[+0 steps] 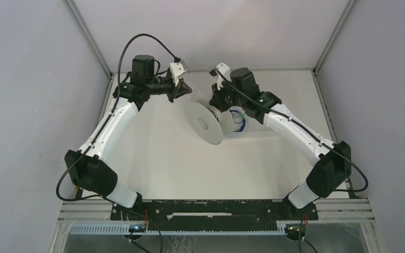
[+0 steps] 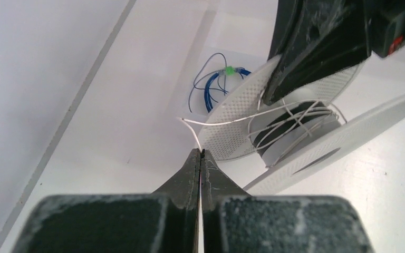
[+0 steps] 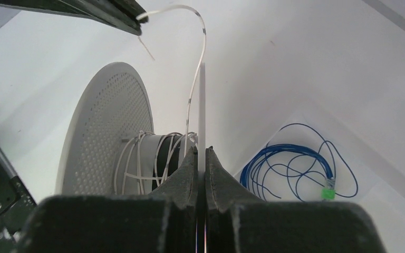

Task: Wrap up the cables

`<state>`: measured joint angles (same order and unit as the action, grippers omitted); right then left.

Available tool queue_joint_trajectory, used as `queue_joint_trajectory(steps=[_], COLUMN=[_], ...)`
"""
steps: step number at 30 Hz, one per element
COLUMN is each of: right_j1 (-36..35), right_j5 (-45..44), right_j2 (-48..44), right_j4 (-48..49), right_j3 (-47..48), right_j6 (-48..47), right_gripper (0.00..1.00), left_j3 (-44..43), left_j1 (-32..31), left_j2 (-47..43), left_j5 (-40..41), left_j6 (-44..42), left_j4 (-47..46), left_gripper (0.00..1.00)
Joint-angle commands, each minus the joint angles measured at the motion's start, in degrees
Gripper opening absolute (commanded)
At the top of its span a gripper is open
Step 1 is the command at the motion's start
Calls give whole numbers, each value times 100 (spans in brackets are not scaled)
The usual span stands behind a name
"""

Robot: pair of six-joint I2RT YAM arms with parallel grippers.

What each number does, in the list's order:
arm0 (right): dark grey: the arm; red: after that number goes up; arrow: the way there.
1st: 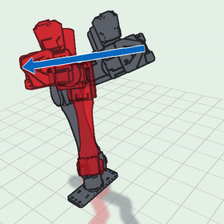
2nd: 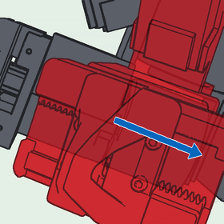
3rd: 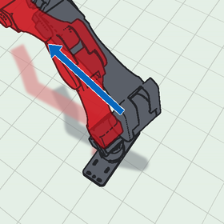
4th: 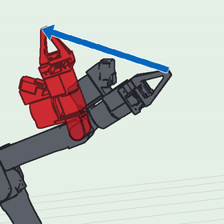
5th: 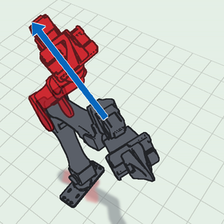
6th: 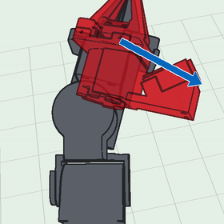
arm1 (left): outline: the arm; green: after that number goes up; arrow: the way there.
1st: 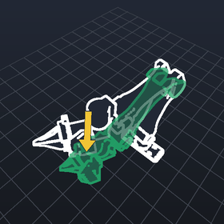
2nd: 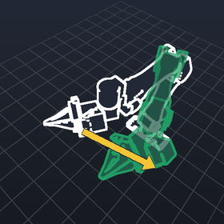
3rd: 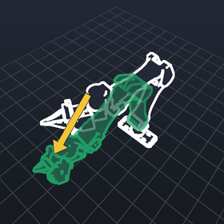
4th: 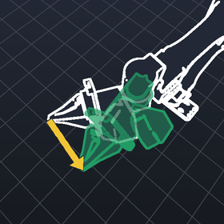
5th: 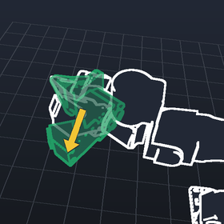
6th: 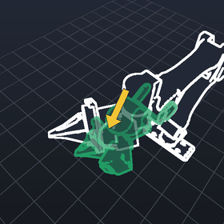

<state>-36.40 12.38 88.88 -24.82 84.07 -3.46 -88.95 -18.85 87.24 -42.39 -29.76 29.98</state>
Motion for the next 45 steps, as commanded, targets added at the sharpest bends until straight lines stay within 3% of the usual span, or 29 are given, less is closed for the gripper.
queue_joint_trajectory(steps=[1, 13, 24, 38, 45], right_j1=[127, 876, 977, 870, 912], right_j5=[598, 1901, 2509, 2238, 2558], right_j2=[-483, -489, -564, -591, -610], right_j4=[339, 618, 651, 329, 495], right_j3=[140, 112, 64, 40, 160], right_j6=[100, 846, 868, 294, 774], right_gripper=[0, 0, 0, 0, 0], left_j3=[164, 450, 656, 193, 349], left_j1=[241, 584, 619, 977, 977], left_j2=[-211, -183, -56, -26, 126], left_j5=[-767, -1695, -1931, -2282, -2463], left_j6=[-775, -1976, -1898, -1720, -1549], left_j4=[319, 1211, 927, 1081, 976], left_gripper=[0, 0, 0, 0, 0])
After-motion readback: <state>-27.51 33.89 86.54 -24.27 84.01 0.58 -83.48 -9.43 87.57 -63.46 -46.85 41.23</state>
